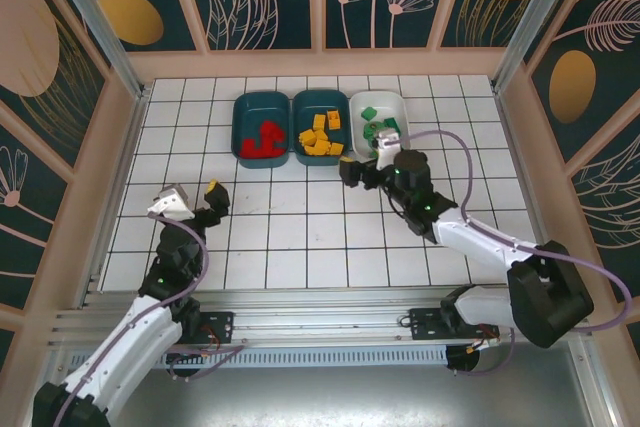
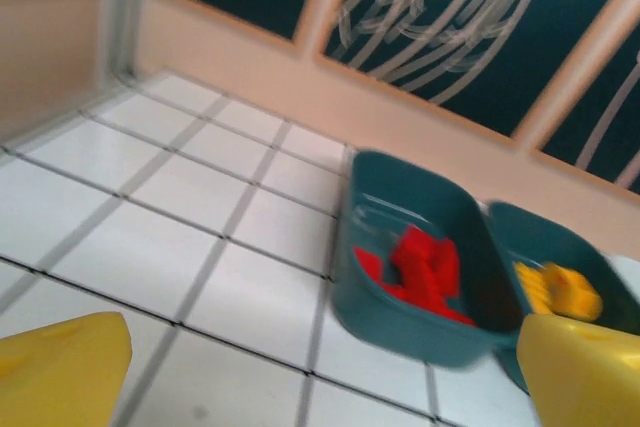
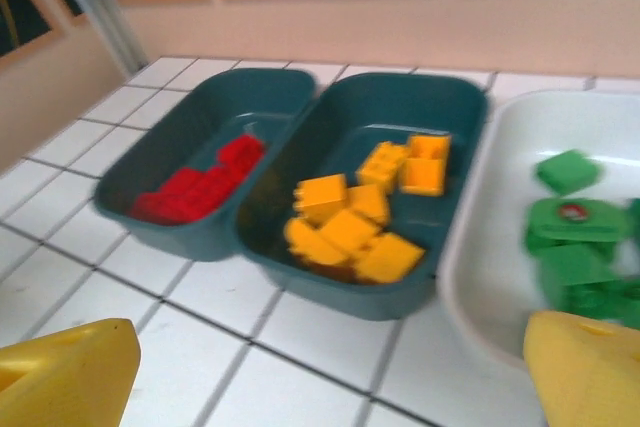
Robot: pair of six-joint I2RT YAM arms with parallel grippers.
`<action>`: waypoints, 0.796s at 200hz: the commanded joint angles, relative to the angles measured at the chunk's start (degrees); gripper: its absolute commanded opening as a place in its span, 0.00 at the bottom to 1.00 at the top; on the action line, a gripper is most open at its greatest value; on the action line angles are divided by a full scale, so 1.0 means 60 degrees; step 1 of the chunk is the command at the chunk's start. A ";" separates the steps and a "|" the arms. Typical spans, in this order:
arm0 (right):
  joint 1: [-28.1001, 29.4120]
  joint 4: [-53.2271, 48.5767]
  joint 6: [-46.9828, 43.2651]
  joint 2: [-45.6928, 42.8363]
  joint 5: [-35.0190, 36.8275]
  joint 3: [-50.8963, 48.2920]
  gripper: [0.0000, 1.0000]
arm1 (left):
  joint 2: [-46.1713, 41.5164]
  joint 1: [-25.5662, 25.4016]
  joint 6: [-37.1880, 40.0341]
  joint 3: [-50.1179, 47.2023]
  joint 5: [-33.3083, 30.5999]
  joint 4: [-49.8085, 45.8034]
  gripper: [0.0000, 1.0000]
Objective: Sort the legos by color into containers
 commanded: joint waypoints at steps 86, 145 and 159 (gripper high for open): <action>-0.3991 0.3934 -0.1155 -0.1462 0.0699 -0.3631 0.99 | 0.4696 0.2103 0.2424 0.0155 0.0163 0.5013 0.99; -0.5164 0.7941 -0.0996 0.0758 -0.0288 -0.4663 0.99 | 0.7137 0.2736 0.2347 0.0483 0.0885 0.6829 0.99; -0.5217 0.8842 -0.0914 0.1996 -0.0260 -0.4601 0.99 | 0.7704 0.2758 0.2910 0.1054 0.1263 0.6574 0.99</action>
